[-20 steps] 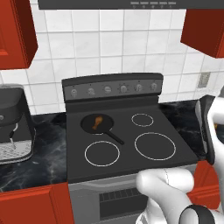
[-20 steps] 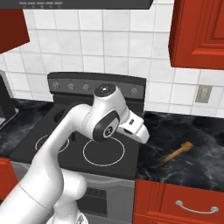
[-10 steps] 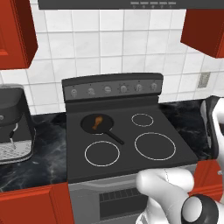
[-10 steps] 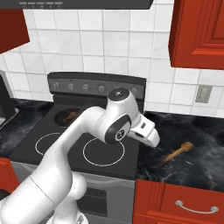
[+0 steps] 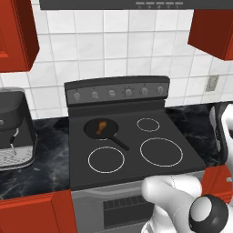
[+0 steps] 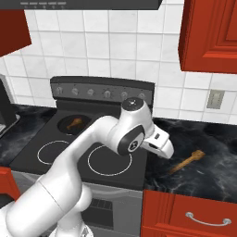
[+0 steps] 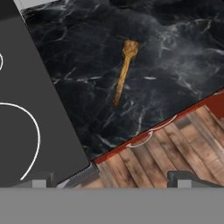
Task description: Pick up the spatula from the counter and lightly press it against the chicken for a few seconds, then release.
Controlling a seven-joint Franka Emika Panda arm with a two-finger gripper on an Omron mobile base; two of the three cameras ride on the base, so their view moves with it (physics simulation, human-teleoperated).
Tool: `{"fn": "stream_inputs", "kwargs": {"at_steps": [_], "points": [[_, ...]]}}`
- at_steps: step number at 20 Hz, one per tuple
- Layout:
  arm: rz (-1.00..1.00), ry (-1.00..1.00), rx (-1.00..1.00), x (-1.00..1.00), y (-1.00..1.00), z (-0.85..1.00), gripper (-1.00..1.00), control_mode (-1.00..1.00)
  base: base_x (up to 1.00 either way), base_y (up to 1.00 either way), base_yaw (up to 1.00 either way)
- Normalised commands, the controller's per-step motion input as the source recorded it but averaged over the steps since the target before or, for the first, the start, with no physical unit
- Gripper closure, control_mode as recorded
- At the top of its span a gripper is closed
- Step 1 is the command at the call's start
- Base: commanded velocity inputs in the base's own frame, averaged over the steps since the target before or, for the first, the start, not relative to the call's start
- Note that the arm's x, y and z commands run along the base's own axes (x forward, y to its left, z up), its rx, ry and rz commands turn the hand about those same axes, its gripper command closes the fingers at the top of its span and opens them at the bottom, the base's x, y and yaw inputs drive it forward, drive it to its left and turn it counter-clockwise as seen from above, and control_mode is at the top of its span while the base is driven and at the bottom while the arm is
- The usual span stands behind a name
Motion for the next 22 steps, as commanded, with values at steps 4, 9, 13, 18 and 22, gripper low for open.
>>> {"fn": "stream_inputs", "kwargs": {"at_steps": [4, 9, 13, 18, 22], "points": [[0.00, 0.00, 0.00, 0.09, -0.09, 0.00, -1.00, -1.00, 0.00, 0.00, 0.00], [0.00, 0.00, 0.00, 0.20, -0.14, -0.09, -1.00, -1.00, 0.00, 0.00, 0.00], [0.00, 0.01, 0.00, 0.18, -0.17, -0.16, -1.00, -1.00, 0.00, 0.00, 0.00], [0.00, 0.00, 0.00, 0.12, -0.18, -0.18, -1.00, -1.00, 0.00, 0.00, 0.00], [0.00, 0.01, 0.00, 0.11, -0.10, -0.21, -1.00, -1.00, 0.00, 0.00, 0.00]]}}
